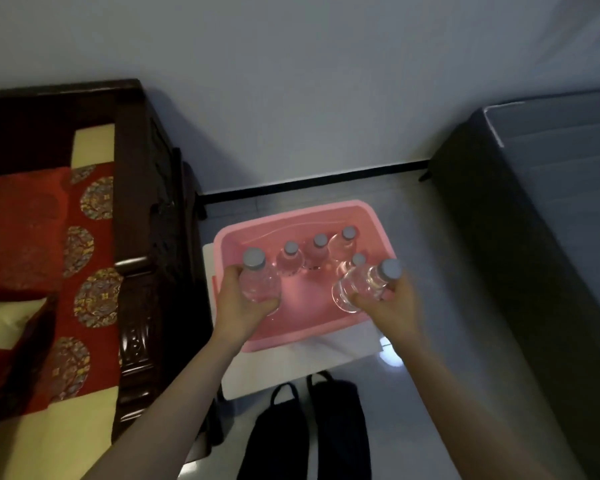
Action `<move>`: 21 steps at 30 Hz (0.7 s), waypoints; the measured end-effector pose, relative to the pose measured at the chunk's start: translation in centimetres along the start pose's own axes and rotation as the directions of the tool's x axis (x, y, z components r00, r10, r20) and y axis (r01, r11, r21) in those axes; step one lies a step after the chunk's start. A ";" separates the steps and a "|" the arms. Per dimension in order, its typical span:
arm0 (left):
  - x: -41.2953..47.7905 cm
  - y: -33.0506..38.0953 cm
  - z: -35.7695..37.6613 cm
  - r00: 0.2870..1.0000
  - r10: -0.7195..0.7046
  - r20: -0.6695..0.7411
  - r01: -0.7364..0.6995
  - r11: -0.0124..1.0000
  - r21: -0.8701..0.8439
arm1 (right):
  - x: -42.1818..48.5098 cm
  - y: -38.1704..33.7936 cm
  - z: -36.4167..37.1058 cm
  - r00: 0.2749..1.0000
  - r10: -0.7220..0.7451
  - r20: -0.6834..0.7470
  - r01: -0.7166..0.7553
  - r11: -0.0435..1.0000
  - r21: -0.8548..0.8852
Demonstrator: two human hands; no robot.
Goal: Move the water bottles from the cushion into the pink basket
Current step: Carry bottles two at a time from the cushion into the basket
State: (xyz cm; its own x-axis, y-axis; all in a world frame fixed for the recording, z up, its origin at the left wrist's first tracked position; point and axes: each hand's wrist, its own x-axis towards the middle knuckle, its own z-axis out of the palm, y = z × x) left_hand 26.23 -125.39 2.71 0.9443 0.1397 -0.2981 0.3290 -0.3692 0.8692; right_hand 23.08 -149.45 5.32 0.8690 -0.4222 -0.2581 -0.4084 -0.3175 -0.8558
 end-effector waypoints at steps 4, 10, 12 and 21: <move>1.6 -2.1 2.3 0.993 -0.034 -0.113 0.046 0.994 0.103 | 3.6 1.9 3.2 0.997 0.011 0.072 -0.006 0.998 -0.067; 5.1 -4.1 5.6 0.967 -0.163 -0.197 0.189 0.975 0.121 | 8.0 4.1 8.6 0.978 0.017 0.207 0.019 0.985 -0.173; 6.7 -4.9 6.7 0.958 -0.187 -0.215 0.220 0.966 0.139 | 9.2 4.9 10.0 0.968 0.011 0.250 0.042 0.977 -0.208; 11.9 -8.4 9.7 0.942 -0.190 -0.277 0.242 0.956 0.165 | 12.6 8.1 12.2 0.938 0.043 0.343 0.057 0.960 -0.275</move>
State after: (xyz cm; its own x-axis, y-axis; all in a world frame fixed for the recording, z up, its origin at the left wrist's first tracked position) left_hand 34.84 -129.56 -12.01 0.8237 0.4560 -0.3370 0.5447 -0.4711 0.6939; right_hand 34.15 -146.94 -10.36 0.8938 -0.1186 -0.4324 -0.4195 -0.5619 -0.7130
